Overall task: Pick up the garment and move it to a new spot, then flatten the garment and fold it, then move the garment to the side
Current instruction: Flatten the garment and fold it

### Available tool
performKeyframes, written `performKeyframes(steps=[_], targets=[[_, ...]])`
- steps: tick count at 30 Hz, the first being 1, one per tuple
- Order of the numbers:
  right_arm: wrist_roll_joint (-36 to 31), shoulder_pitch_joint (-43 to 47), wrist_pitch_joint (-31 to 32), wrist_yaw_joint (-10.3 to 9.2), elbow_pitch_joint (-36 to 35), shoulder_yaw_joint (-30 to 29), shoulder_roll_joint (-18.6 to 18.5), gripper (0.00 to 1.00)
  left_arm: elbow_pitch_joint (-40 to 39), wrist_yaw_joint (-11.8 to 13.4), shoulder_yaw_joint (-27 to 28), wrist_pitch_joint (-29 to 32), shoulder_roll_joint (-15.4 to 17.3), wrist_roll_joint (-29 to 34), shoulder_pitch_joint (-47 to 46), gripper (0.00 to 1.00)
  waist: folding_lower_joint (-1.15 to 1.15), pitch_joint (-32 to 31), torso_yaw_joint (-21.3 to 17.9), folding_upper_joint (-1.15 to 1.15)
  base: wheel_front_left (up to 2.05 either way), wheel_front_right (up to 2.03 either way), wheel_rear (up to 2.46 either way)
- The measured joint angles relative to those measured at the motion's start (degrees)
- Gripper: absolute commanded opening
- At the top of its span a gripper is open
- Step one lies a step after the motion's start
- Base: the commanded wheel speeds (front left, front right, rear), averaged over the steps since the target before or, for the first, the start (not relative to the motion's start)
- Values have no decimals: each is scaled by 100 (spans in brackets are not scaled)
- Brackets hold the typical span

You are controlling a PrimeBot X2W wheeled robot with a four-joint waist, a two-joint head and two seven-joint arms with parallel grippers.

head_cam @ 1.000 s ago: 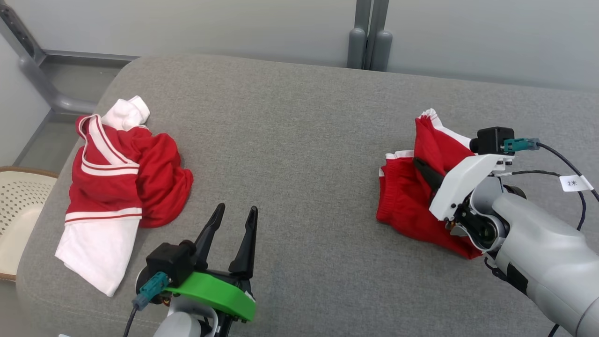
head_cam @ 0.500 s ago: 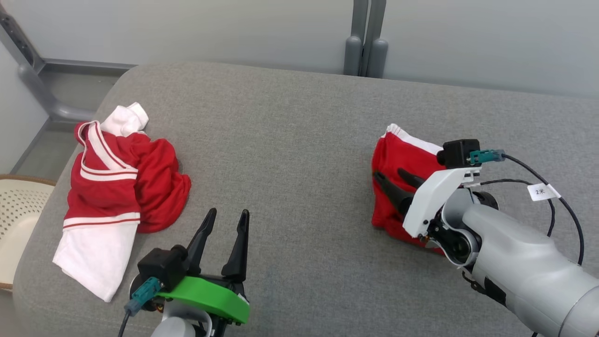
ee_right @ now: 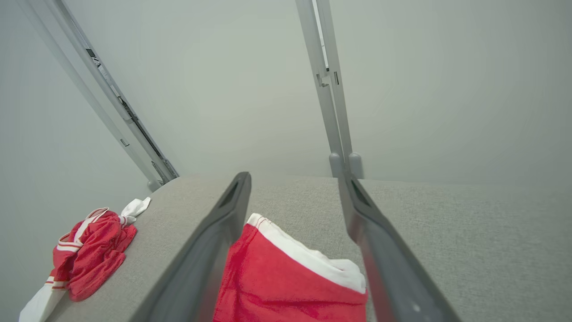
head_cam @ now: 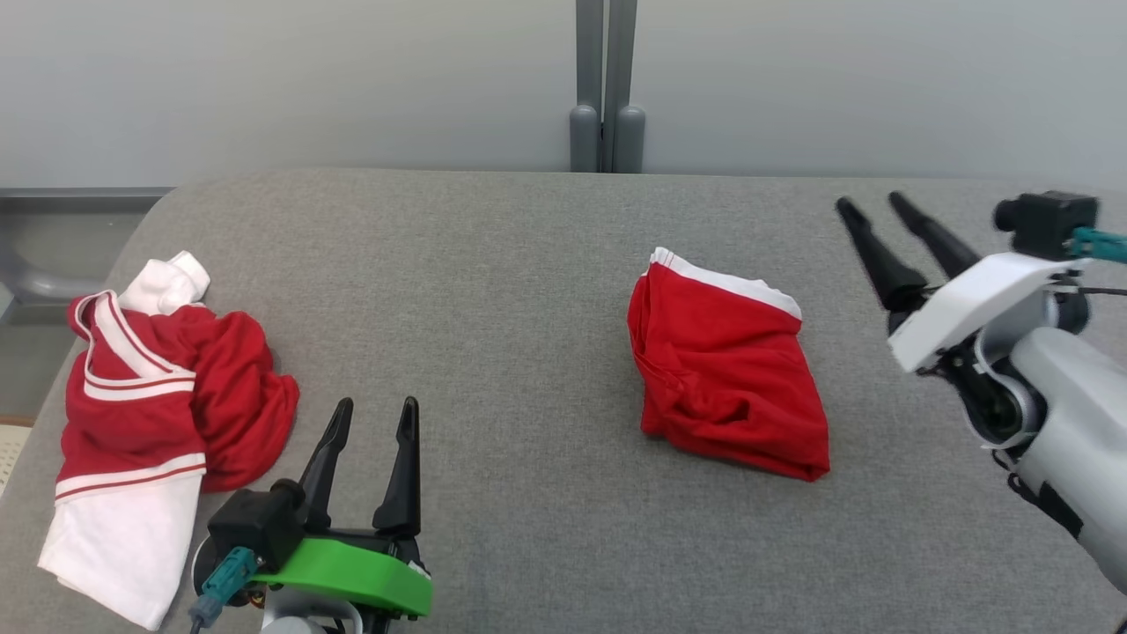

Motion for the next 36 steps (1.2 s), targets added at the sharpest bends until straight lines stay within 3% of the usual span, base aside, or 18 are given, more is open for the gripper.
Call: performKeyframes(steps=[2,5,11,12,13,15,21,28,36], targets=[[-498,342,-4,0,-55,-805,-10,100,-53,3,30,0,-4,43,38,100,0,-2,-74,0,0,0,0],[-1105,1006,-3,0,1,-1550,136,100,-109,4,54,1,-25,80,62,100,0,21,-135,0,0,0,0],[-1868,1417,-3,0,-11,-2167,470,100,-97,-41,23,0,-54,123,60,100,0,98,-91,0,0,0,0],[-1934,1446,-3,0,13,-2212,508,85,-83,-46,11,0,-56,129,55,100,0,108,-70,0,0,0,0],[-1985,1451,-3,0,47,-2218,522,38,-76,-53,5,0,-62,129,49,100,0,117,-49,0,0,0,0],[-2117,1447,-4,0,172,-2191,569,0,-47,-64,8,0,-74,129,41,100,0,138,14,0,0,0,0],[-2149,1094,112,0,727,-1904,744,0,38,-92,-35,0,-115,109,-43,100,0,231,265,0,0,0,0],[-2204,398,245,1,1860,-1674,1009,0,116,-132,-116,0,-169,70,-179,100,0,417,631,0,0,0,0],[-2020,258,456,0,2446,-988,1651,0,203,-153,-44,1,-212,70,-233,100,0,601,1055,0,0,0,0]])
